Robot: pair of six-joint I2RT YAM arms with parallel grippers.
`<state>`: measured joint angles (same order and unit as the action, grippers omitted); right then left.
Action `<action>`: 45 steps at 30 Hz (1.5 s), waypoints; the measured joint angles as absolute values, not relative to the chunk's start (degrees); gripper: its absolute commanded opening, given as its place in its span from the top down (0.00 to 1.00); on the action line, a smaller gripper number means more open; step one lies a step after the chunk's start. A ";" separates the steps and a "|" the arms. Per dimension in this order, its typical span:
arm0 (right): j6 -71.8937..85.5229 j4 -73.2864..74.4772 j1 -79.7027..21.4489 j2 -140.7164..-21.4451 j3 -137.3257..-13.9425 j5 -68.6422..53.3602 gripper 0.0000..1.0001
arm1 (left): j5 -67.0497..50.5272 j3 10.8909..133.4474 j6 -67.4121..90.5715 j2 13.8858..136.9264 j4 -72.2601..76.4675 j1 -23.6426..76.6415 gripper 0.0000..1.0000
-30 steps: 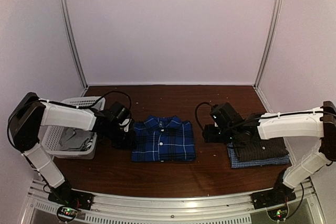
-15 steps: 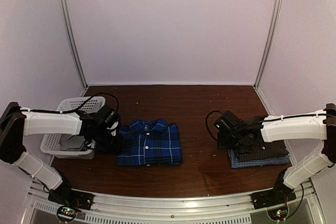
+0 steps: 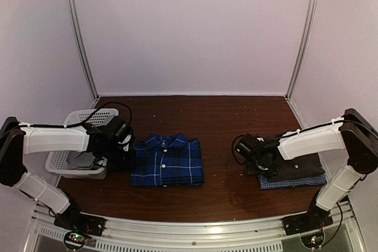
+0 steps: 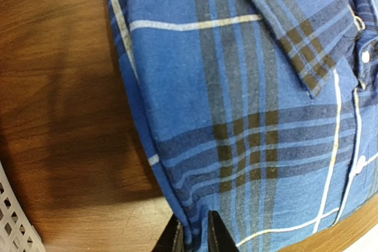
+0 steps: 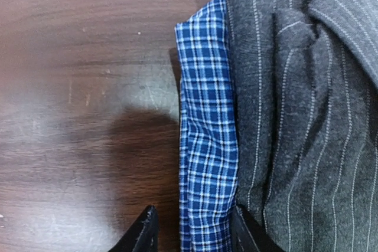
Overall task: Fold and stack the long sleeve shirts
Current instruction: Move the square-folded shirt to the center of the board.
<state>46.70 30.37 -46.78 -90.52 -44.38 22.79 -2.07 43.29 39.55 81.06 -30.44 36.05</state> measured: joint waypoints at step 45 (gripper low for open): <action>40.62 24.62 -56.23 -114.78 -77.28 9.82 0.70 | 1.83 43.92 38.46 76.95 -33.08 36.05 0.72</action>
